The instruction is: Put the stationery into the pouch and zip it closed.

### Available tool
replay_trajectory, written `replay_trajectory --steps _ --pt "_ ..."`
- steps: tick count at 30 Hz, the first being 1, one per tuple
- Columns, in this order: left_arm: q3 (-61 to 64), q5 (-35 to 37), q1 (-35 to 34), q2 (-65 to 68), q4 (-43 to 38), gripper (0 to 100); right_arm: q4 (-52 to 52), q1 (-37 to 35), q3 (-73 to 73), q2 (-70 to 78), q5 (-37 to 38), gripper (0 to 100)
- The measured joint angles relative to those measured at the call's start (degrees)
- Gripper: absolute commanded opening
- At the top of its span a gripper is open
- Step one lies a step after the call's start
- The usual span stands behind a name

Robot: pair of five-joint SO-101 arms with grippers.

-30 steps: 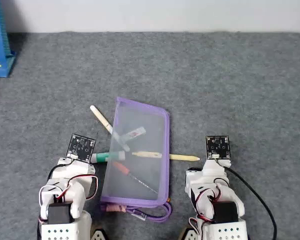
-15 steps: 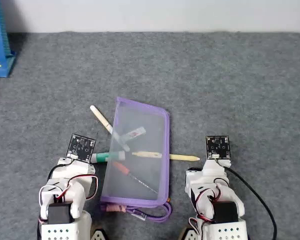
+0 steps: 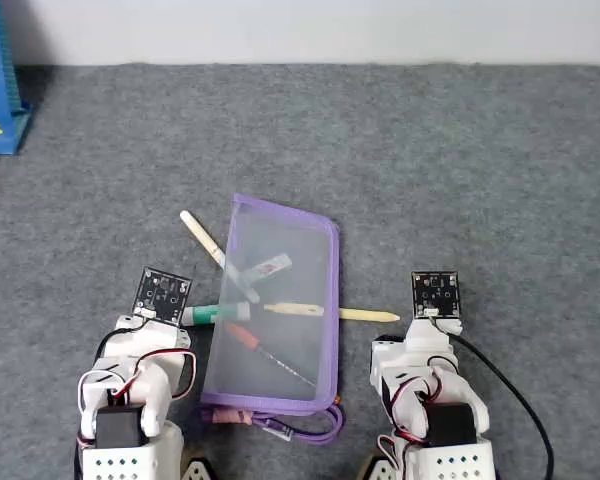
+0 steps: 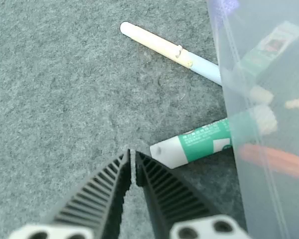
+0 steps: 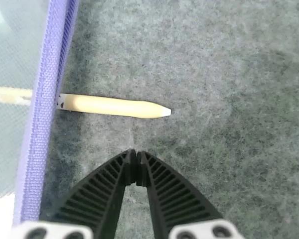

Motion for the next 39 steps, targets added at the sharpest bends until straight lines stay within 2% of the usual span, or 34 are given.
replay_trajectory --steps 19,24,31,36,39 --pt "0.0 0.0 0.0 0.0 0.0 2 0.0 -0.1 0.0 0.0 0.0 0.9" --pt "0.0 0.0 0.0 0.0 0.0 2 1.8 -3.3 0.0 0.0 0.0 1.2" --pt "0.0 0.0 0.0 0.0 0.0 2 3.2 0.4 -1.0 -0.1 0.3 1.2" --pt "0.0 0.0 0.0 0.0 0.0 2 -2.1 -0.2 -2.0 -0.1 9.9 1.2" --pt "0.0 0.0 0.0 0.0 0.0 2 -2.8 -1.0 -5.3 -0.1 12.0 1.2"
